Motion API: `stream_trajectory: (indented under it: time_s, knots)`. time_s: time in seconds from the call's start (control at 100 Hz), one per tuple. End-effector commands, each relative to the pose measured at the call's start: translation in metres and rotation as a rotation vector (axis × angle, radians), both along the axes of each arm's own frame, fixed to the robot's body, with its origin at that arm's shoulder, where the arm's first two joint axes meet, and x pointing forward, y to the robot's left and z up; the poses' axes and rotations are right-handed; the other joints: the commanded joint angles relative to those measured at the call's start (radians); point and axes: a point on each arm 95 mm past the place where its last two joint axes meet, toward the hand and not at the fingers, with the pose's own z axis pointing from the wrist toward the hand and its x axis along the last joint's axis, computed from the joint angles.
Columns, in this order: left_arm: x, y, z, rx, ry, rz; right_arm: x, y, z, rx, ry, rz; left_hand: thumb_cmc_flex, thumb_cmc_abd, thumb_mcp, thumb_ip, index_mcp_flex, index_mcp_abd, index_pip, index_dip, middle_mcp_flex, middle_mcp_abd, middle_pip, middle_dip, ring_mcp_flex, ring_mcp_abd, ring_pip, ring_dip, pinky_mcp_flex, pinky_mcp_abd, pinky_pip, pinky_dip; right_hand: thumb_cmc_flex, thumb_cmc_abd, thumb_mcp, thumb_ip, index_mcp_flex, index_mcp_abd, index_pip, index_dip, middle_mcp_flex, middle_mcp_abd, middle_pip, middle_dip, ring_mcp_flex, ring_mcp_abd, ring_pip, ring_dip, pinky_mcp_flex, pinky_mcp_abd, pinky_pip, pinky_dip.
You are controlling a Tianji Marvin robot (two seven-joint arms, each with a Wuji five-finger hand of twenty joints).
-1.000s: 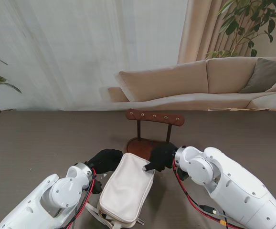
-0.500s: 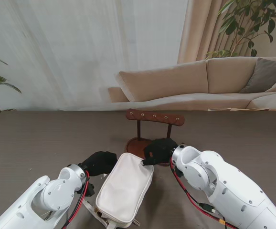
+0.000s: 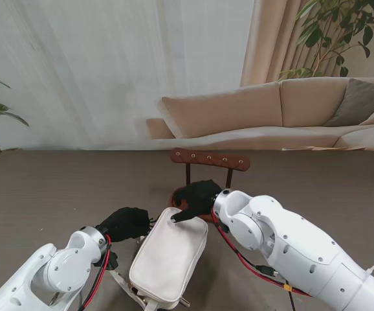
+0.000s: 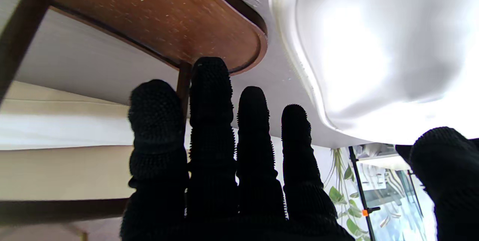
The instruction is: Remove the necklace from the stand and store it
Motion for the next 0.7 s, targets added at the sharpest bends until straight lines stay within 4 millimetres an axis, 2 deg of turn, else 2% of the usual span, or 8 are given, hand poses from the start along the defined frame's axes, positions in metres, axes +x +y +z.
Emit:
stream_trajectory:
  time_s: [0.0,0.17,0.37,0.56,0.58,0.62,0.69]
  knots:
    - [-0.004,0.001,0.003,0.008,0.004,-0.013,-0.002,0.006,-0.006,-0.014,0.022,0.015,0.037,0.015,0.017,0.039,0.014,-0.053,0.081,0.031,0.002,-0.015,0.007,0.011,0.003,-0.011,-0.004,0.003,-0.019,0.003,-0.008,-0.007,-0.02,-0.016,-0.059,0.026,-0.001,0.015,0.018,-0.01,-0.037,0.015,-0.003,-0.013,-0.019,0.016,-0.005,-0.011,-0.35,0.024,-0.011,0.036]
    - [-0.009,0.01,0.01,0.021,-0.001,-0.007,-0.001,0.009,-0.016,-0.055,0.012,0.021,0.03,0.009,0.031,0.033,0.014,-0.052,0.094,0.038,0.008,-0.019,0.011,0.014,0.008,-0.012,-0.005,0.001,-0.019,0.003,-0.008,-0.008,0.058,-0.079,-0.029,0.038,0.068,0.04,0.068,0.009,-0.008,0.025,0.023,-0.009,0.015,0.003,0.015,-0.007,-0.325,0.024,-0.008,0.037]
    - [-0.014,0.017,0.015,0.042,0.028,-0.024,0.003,0.007,-0.022,-0.086,0.001,0.017,0.009,-0.001,0.065,0.017,0.017,-0.047,0.114,0.056,0.021,-0.025,0.025,0.018,0.024,-0.013,0.0,-0.003,-0.012,0.01,-0.011,-0.01,0.074,-0.21,0.259,-0.004,0.163,0.037,0.134,0.05,0.046,0.024,0.059,0.008,0.068,-0.02,0.053,0.003,-0.29,0.024,0.009,0.025]
    - [-0.015,0.021,0.018,0.09,0.055,-0.066,0.006,0.007,-0.027,-0.1,-0.01,0.018,-0.029,-0.017,0.117,-0.007,0.025,-0.055,0.139,0.075,0.037,-0.038,0.051,0.025,0.039,-0.036,0.035,0.006,0.0,0.012,-0.01,-0.011,0.154,-0.31,0.458,-0.019,0.262,0.0,0.195,0.1,0.133,0.006,0.094,0.039,0.136,-0.051,0.106,0.02,-0.243,0.019,0.037,0.018]
    - [-0.015,0.022,0.018,0.095,0.057,-0.071,0.007,0.007,-0.027,-0.1,-0.011,0.018,-0.031,-0.018,0.118,-0.008,0.024,-0.057,0.14,0.076,0.037,-0.04,0.052,0.026,0.039,-0.038,0.036,0.006,0.0,0.012,-0.011,-0.011,0.177,-0.338,0.479,-0.075,0.272,-0.015,0.223,0.046,0.151,0.003,0.094,0.047,0.147,-0.054,0.111,0.021,-0.237,0.017,0.042,0.013]
    - [-0.015,0.022,0.019,0.102,0.058,-0.077,0.008,0.007,-0.028,-0.102,-0.011,0.018,-0.033,-0.018,0.121,-0.01,0.024,-0.061,0.141,0.077,0.037,-0.042,0.054,0.027,0.038,-0.041,0.04,0.008,0.002,0.01,-0.011,-0.012,0.211,-0.373,0.499,-0.137,0.282,-0.036,0.262,-0.003,0.178,-0.004,0.094,0.052,0.163,-0.059,0.118,0.024,-0.228,0.015,0.048,0.01]
    - [-0.016,0.023,0.02,0.11,0.059,-0.085,0.009,0.007,-0.03,-0.103,-0.008,0.017,-0.037,-0.018,0.125,-0.011,0.023,-0.064,0.142,0.077,0.035,-0.042,0.055,0.028,0.034,-0.046,0.045,0.01,0.006,0.008,-0.01,-0.012,0.25,-0.41,0.519,-0.181,0.298,-0.069,0.323,-0.04,0.218,-0.012,0.098,0.061,0.191,-0.066,0.129,0.028,-0.213,0.012,0.056,0.009]
